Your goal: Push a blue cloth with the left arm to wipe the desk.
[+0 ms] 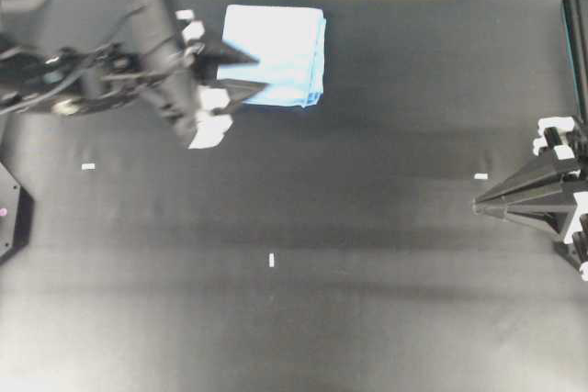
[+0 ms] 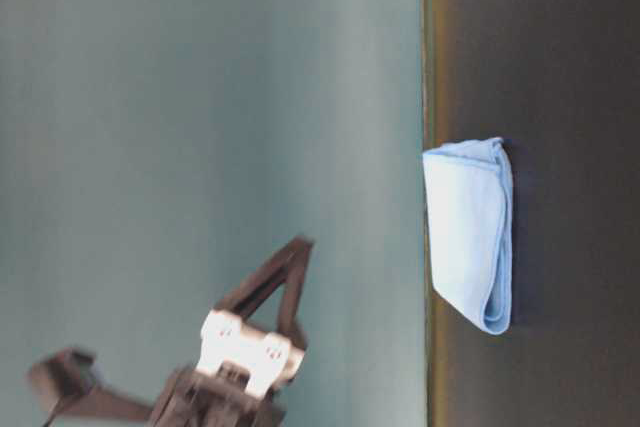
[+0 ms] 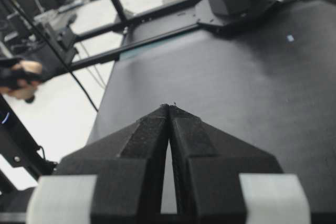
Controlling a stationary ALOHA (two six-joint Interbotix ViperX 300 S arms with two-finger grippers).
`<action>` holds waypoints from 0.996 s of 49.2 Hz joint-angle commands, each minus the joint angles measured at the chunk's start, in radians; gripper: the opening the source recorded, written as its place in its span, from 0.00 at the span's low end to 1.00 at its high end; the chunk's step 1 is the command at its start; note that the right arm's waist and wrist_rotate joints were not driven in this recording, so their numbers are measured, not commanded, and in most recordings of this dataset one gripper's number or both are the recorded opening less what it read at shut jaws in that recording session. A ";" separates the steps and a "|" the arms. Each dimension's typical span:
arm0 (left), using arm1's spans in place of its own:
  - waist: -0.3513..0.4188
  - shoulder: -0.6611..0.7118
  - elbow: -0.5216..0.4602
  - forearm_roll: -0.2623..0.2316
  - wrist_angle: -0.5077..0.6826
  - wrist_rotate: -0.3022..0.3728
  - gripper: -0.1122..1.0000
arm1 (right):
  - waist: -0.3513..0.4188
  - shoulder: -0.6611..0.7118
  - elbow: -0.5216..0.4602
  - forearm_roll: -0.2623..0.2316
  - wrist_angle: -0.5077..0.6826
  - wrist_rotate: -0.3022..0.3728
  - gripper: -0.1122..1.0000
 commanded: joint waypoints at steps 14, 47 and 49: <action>0.153 0.239 -0.186 0.003 0.179 -0.092 0.86 | 0.000 0.002 -0.011 0.002 -0.011 0.000 0.10; 0.196 0.448 -0.328 0.005 0.276 0.017 0.86 | 0.000 0.002 -0.002 0.002 -0.015 0.000 0.10; 0.196 0.449 -0.325 0.005 0.278 0.017 0.86 | 0.002 0.002 -0.002 0.002 -0.015 0.002 0.10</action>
